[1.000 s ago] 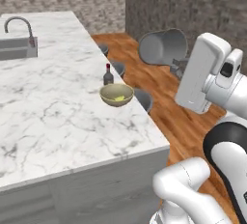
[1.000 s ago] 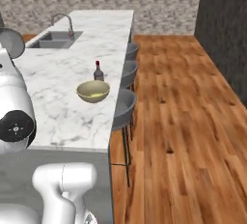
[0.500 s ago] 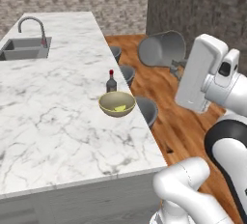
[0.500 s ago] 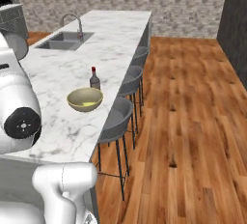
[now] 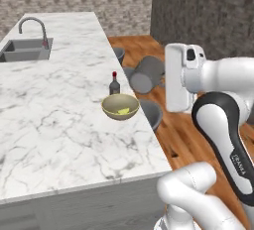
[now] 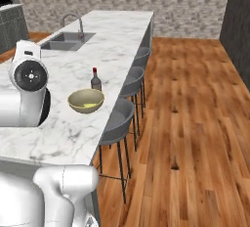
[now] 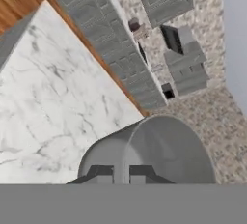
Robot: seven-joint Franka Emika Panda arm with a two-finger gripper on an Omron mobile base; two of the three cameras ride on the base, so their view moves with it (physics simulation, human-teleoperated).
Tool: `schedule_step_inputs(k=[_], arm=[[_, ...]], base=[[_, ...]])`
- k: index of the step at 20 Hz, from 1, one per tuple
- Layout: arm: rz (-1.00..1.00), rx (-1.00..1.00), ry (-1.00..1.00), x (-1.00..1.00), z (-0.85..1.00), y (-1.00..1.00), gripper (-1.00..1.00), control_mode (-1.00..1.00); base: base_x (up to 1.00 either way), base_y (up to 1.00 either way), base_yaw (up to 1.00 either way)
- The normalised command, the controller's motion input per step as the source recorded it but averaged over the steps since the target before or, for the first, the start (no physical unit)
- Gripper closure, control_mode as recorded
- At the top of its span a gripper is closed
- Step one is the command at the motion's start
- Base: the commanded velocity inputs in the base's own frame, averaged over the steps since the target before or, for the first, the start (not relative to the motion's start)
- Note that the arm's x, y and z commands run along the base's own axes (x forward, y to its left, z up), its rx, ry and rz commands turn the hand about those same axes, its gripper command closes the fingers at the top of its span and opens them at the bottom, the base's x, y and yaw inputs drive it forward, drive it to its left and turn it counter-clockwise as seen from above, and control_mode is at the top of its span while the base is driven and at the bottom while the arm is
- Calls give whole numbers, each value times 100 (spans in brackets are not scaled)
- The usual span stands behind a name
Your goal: There is a bowl on the dining counter. Grab a lemon wedge from the fridge and place it in the bowl. Then get the liquor bottle and glass cup from the cabinet and place them next to the bowl.
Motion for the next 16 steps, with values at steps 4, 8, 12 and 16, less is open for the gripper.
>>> schedule_step_inputs(k=[4,8,12,16], arm=[[0,-13,68,25,-58,5,100,-100],[6,-11,39,3,-57,-18,100,-100],[26,-11,20,18,-44,-43,100,-100],[34,-14,25,39,-46,-29,100,-100]], base=[[0,0,0],[0,0,0],[0,0,0],[0,0,0]])
